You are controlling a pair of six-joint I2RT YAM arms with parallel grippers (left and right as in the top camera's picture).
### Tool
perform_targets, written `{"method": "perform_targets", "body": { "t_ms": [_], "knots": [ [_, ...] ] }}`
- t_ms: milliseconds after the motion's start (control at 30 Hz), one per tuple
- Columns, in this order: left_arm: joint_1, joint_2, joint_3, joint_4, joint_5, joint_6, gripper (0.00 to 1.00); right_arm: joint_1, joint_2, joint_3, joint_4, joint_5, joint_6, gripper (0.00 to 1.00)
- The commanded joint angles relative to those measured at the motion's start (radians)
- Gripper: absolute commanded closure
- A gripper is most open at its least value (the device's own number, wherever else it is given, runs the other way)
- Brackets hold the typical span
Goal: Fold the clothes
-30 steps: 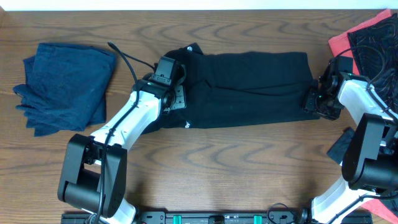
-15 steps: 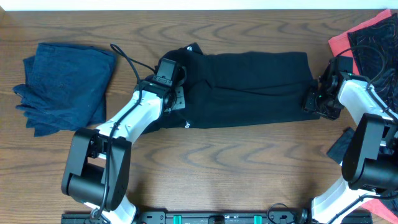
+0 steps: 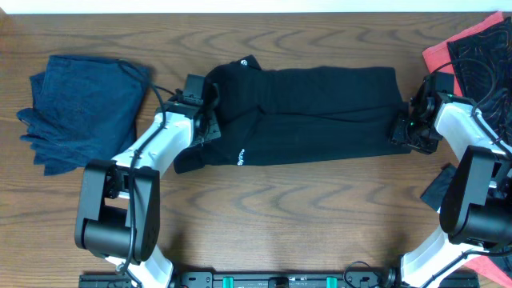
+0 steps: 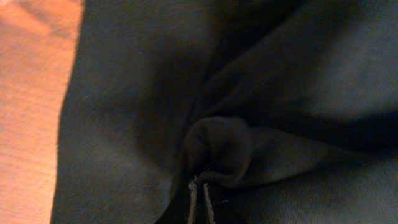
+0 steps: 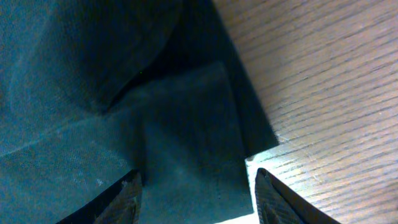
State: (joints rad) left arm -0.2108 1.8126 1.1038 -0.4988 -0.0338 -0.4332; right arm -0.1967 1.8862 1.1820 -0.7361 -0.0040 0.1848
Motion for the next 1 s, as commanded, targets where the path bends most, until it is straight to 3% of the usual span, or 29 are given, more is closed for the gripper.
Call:
{"method": "perform_targets", "body": {
  "t_ms": [0,200,400,700,833,967],
  "knots": [
    [0.019,0.013,-0.007,-0.011,-0.031,-0.051,0.94,0.007,0.010,-0.006,0.002,0.000,-0.007,0.44],
    [0.020,0.013,-0.007,-0.042,-0.036,-0.047,0.94,0.007,0.010,-0.006,-0.008,0.000,-0.007,0.43],
    [0.031,0.013,-0.007,-0.206,-0.137,-0.052,0.94,0.007,0.010,-0.006,-0.099,0.031,0.004,0.45],
    [0.037,0.013,-0.007,-0.347,-0.143,-0.009,0.94,0.007,0.010,-0.006,-0.254,0.082,0.074,0.45],
    [0.037,0.013,-0.007,-0.330,-0.144,0.010,0.93,0.007,0.008,-0.006,-0.226,0.067,0.071,0.45],
    [0.037,0.013,-0.007,-0.303,-0.144,0.010,0.94,0.007,-0.032,-0.005,-0.117,-0.084,0.015,0.46]
  ]
}}
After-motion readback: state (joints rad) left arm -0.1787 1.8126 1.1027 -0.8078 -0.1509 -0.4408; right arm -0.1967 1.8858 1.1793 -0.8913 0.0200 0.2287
